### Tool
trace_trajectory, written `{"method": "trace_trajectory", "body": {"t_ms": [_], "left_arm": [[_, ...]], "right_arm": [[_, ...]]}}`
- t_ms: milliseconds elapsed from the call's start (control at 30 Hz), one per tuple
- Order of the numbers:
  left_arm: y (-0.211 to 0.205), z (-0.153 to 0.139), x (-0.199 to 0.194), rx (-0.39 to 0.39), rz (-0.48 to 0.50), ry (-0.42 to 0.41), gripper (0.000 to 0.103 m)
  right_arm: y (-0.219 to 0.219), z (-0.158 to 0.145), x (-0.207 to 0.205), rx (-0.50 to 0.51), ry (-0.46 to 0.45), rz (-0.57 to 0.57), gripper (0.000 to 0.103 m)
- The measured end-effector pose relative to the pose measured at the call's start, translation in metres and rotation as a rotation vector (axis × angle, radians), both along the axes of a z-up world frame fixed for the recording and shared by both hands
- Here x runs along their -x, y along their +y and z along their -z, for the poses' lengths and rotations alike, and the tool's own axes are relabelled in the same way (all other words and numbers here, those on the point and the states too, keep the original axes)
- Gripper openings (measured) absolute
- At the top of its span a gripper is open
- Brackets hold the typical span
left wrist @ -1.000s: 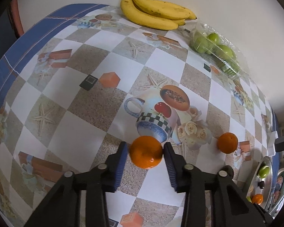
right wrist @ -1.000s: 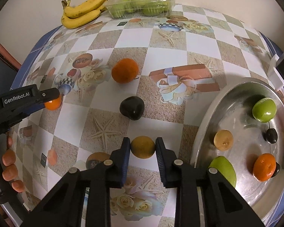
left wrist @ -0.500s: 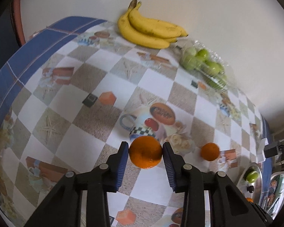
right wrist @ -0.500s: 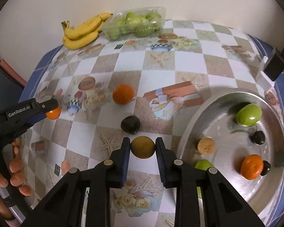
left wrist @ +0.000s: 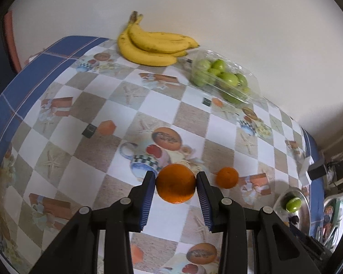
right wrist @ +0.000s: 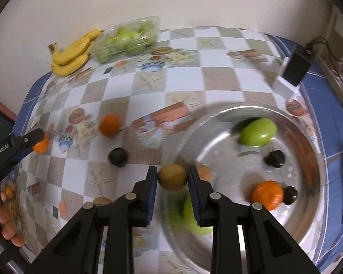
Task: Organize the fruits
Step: 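Carry the brown fruit in the right tool and orange in the left tool over the bowl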
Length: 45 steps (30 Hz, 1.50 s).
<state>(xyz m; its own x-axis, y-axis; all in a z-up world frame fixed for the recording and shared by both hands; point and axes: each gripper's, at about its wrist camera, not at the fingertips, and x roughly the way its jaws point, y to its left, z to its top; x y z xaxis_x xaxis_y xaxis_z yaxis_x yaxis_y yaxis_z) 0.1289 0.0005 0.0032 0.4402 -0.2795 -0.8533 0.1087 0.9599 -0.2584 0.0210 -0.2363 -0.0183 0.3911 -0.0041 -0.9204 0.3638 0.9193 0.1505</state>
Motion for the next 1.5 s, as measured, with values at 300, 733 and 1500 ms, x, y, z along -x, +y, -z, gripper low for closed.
{"method": "trace_trajectory", "body": {"t_ms": [300,733,1500], "left_arm": [[-0.059,-0.015,0.028,-0.025,0.163,-0.036,0.040],[-0.148,-0.007,0.082,-0.013,0.429,0.003,0.040],[-0.186,0.027,0.097,-0.073,0.521,0.033,0.040]], "right_arm": [[-0.053,-0.001,0.023,-0.020,0.003,0.146,0.028],[-0.107,0.001,0.054,-0.089,-0.032,0.290,0.028],[-0.089,0.021,0.038,-0.095,0.006,0.205,0.029]]}}
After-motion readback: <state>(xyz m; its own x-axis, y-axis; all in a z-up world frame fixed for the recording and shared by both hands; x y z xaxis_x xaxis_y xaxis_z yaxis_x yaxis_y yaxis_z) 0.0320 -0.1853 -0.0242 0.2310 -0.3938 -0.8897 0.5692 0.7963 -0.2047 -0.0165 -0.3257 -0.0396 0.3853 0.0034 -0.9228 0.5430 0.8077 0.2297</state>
